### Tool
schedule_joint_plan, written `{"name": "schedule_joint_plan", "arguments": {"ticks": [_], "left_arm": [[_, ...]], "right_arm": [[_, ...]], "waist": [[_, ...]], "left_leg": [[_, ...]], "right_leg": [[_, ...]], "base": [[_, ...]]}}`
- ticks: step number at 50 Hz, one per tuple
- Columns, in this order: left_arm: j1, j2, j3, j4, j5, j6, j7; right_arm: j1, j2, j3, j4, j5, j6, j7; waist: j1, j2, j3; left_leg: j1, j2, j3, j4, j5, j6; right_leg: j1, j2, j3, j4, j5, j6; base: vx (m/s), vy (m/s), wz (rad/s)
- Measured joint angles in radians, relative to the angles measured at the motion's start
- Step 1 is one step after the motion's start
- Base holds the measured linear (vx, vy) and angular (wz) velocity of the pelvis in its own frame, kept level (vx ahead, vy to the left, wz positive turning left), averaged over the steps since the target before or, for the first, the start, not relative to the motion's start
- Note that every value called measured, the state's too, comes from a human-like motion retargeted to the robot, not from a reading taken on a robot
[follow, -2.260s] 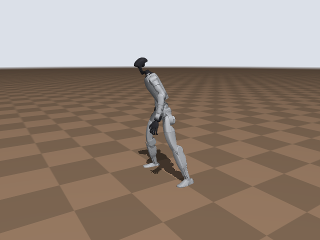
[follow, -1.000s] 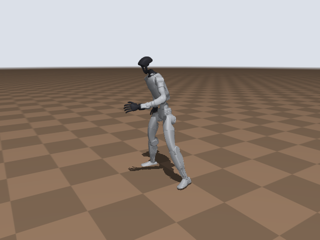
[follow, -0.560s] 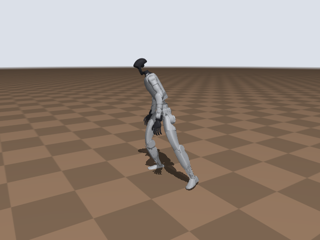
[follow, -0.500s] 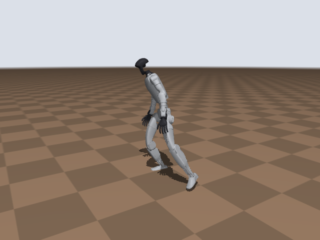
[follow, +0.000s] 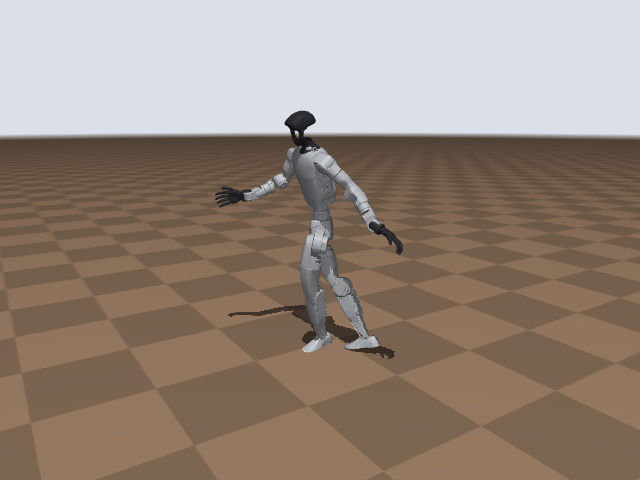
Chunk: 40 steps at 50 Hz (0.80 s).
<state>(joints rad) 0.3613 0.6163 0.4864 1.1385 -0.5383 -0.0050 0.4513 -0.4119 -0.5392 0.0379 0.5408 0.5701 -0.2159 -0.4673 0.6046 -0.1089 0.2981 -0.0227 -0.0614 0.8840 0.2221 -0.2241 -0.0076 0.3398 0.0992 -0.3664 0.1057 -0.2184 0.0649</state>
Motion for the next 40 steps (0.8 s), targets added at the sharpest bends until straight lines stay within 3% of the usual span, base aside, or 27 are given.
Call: {"name": "schedule_joint_plan", "arguments": {"ticks": [2, 5, 7, 10, 13, 15, 17, 20, 22, 26, 30, 33, 36, 40], "left_arm": [[-0.011, -0.009, -0.004, 0.030, 0.000, 0.019, -0.040], [-0.113, -0.003, -0.117, 0.107, 0.110, 0.064, -0.089], [-0.251, 0.013, -0.281, 0.129, 0.281, 0.097, -0.124], [-0.483, 0.032, -0.590, 0.050, 0.578, 0.087, -0.177], [-0.677, 0.041, -0.794, -0.158, 0.661, 0.020, -0.099], [-0.780, 0.038, -0.854, -0.325, 0.555, -0.036, -0.005], [-0.846, 0.022, -0.862, -0.500, 0.369, -0.107, 0.051], [-0.912, -0.020, -0.841, -0.746, 0.155, -0.195, 0.036], [-0.940, -0.056, -0.822, -0.876, 0.124, -0.213, -0.013], [-0.859, -0.145, -0.787, -0.988, 0.395, -0.196, -0.018], [-0.700, -0.217, -0.797, -0.931, 0.642, -0.162, -0.010], [-0.620, -0.242, -0.838, -0.821, 0.710, -0.144, -0.080], [-0.548, -0.268, -0.875, -0.708, 0.740, -0.120, -0.129], [-0.451, -0.288, -0.908, -0.576, 0.707, -0.117, -0.142]], "right_arm": [[0.011, 0.035, 0.029, 0.026, -0.040, 0.030, 0.038], [0.060, 0.063, 0.092, 0.102, -0.083, 0.093, 0.109], [0.128, 0.088, 0.100, 0.186, -0.096, 0.136, 0.146], [0.242, 0.134, 0.054, 0.350, -0.078, 0.169, 0.178], [0.321, 0.173, -0.030, 0.503, 0.001, 0.171, 0.146], [0.357, 0.192, -0.073, 0.573, 0.043, 0.175, 0.109], [0.410, 0.213, -0.076, 0.582, 0.068, 0.183, 0.085], [0.522, 0.252, -0.046, 0.524, 0.112, 0.177, 0.098], [0.589, 0.265, -0.018, 0.492, 0.137, 0.160, 0.136], [0.616, 0.233, 0.044, 0.521, -0.002, 0.155, 0.207], [0.600, 0.188, 0.044, 0.481, -0.182, 0.138, 0.140], [0.609, 0.161, 0.009, 0.442, -0.169, 0.102, 0.136], [0.596, 0.117, -0.013, 0.449, -0.160, 0.103, 0.186], [0.526, 0.055, 0.019, 0.461, -0.246, 0.113, 0.212]], "waist": [[0.001, 0.033, 0.020], [-0.113, -0.029, 0.064], [-0.209, -0.057, 0.066], [-0.308, -0.020, 0.092], [-0.432, 0.009, 0.138], [-0.513, 0.008, 0.151], [-0.576, 0.000, 0.144], [-0.634, 0.003, 0.127], [-0.661, 0.001, 0.128], [-0.693, 0.023, 0.152], [-0.717, 0.032, 0.110], [-0.742, 0.065, 0.047], [-0.756, 0.125, 0.006], [-0.787, 0.196, -0.013]], "left_leg": [[0.049, 0.160, 0.034, 0.134, -0.181, 0.010], [-0.055, 0.338, -0.010, 0.508, -0.318, 0.020], [-0.161, 0.397, -0.104, 0.634, -0.332, 0.005], [-0.213, 0.437, -0.263, 0.624, -0.313, -0.012], [-0.227, 0.418, -0.425, 0.541, -0.247, -0.033], [-0.248, 0.405, -0.513, 0.491, -0.202, -0.073], [-0.277, 0.411, -0.587, 0.454, -0.159, -0.118], [-0.338, 0.474, -0.712, 0.420, -0.097, -0.177], [-0.363, 0.478, -0.775, 0.402, -0.068, -0.189], [-0.268, 0.455, -0.809, 0.247, 0.018, -0.223], [-0.157, 0.395, -0.691, 0.114, 0.082, -0.248], [-0.114, 0.372, -0.546, 0.040, 0.086, -0.169], [-0.069, 0.401, -0.472, -0.050, 0.121, -0.134], [0.002, 0.488, -0.406, -0.126, 0.152, -0.176]], "right_leg": [[-0.034, -0.168, -0.195, 0.262, -0.150, -0.058], [-0.286, -0.435, -0.109, 0.696, -0.249, -0.075], [-0.456, -0.544, -0.014, 0.818, -0.269, -0.052], [-0.543, -0.659, 0.009, 0.766, -0.256, -0.036], [-0.526, -0.630, 0.185, 0.484, -0.100, 0.086], [-0.508, -0.619, 0.285, 0.262, -0.034, 0.162], [-0.504, -0.621, 0.281, 0.080, -0.023, 0.197], [-0.491, -0.535, 0.268, -0.082, 0.059, 0.197], [-0.474, -0.528, 0.254, -0.070, 0.091, 0.197], [-0.471, -0.515, 0.216, 0.068, -0.003, 0.176], [-0.465, -0.480, 0.215, 0.034, 0.013, 0.134], [-0.457, -0.469, 0.181, -0.020, 0.025, 0.128], [-0.482, -0.423, 0.189, -0.001, -0.007, 0.113], [-0.620, -0.343, 0.256, 0.264, -0.149, 0.065]], "base": [[0.60, -0.72, -1.43], [0.46, -0.66, 0.66], [0.39, -0.67, 1.88], [0.34, -0.73, 2.08], [0.24, -0.82, 2.45], [0.17, -0.90, 2.17], [0.12, -1.03, 1.69], [0.06, -1.15, 1.40], [0.03, -0.88, 1.36], [0.01, -0.56, 0.57], [0.05, -0.43, 0.03], [0.05, -0.31, 0.33], [0.04, -0.26, -0.14], [0.03, -0.25, -0.65]]}}
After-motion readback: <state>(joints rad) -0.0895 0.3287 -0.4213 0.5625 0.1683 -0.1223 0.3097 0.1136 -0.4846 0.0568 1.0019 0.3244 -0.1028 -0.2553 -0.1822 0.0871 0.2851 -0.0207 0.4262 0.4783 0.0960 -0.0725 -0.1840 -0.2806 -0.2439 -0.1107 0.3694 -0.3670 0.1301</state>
